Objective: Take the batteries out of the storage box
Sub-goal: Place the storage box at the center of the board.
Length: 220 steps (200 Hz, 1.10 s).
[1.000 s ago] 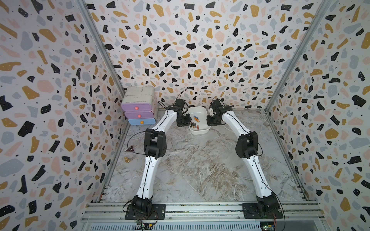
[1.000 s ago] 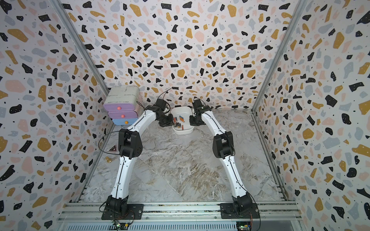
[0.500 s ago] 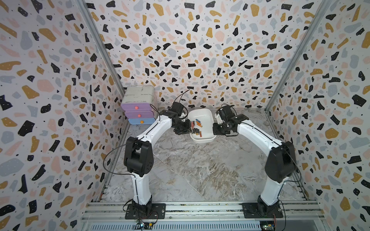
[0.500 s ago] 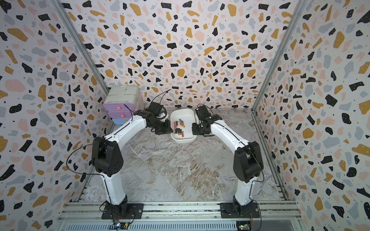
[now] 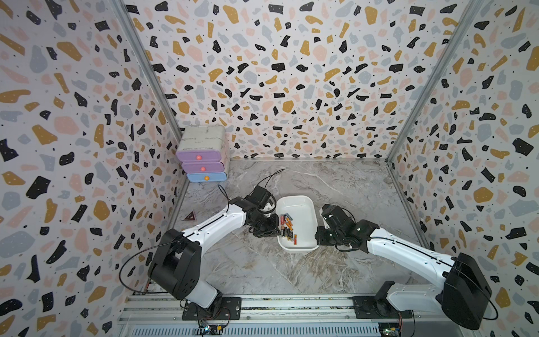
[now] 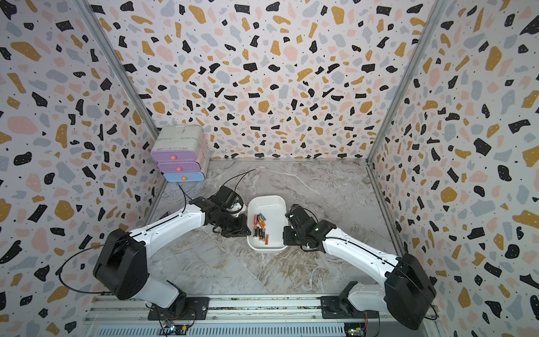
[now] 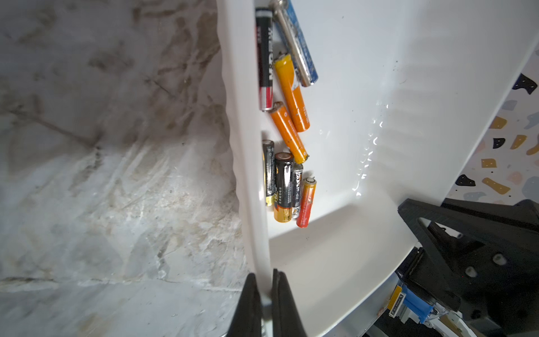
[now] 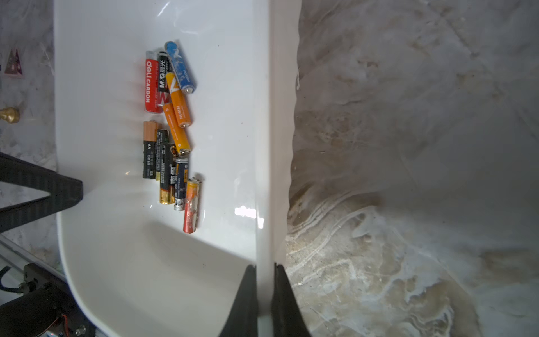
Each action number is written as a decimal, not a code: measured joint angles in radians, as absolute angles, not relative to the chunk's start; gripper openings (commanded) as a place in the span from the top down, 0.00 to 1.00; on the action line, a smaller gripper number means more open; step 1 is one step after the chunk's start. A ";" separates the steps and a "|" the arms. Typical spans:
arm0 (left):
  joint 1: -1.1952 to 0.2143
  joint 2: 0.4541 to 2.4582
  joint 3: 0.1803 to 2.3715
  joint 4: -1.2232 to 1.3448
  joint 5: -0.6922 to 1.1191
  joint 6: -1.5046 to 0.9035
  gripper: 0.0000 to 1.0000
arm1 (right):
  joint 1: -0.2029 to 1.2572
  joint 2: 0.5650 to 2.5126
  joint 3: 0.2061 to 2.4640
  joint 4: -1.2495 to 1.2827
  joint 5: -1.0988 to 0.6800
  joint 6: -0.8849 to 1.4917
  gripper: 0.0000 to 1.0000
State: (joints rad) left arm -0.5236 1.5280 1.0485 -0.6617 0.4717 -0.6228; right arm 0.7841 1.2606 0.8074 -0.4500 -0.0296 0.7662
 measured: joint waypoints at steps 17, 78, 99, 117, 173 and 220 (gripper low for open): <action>-0.524 1.537 1.037 -0.649 0.452 -0.622 1.00 | 0.802 1.277 0.788 -0.413 -0.013 0.795 1.00; -0.542 1.606 1.036 -0.624 0.365 -0.613 1.00 | 0.803 1.416 0.787 -0.336 -0.016 0.828 1.00; -0.548 1.614 1.037 -0.622 0.354 -0.610 1.00 | 0.802 1.436 0.802 -0.332 -0.018 0.830 1.00; -0.553 1.615 1.039 -0.621 0.344 -0.610 1.00 | 0.802 1.439 0.804 -0.331 -0.019 0.832 0.90; -0.558 1.628 1.049 -0.627 0.260 -0.583 0.68 | 0.803 1.429 0.797 -0.376 -0.021 0.807 0.43; -0.558 1.605 1.069 -0.680 0.224 -0.587 0.63 | 0.803 1.406 0.822 -0.442 -0.004 0.744 0.39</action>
State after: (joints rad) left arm -0.5579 1.6047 1.0687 -0.6804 0.2245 -0.5865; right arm 0.8032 1.4063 0.8219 -0.4423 -0.0040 0.7437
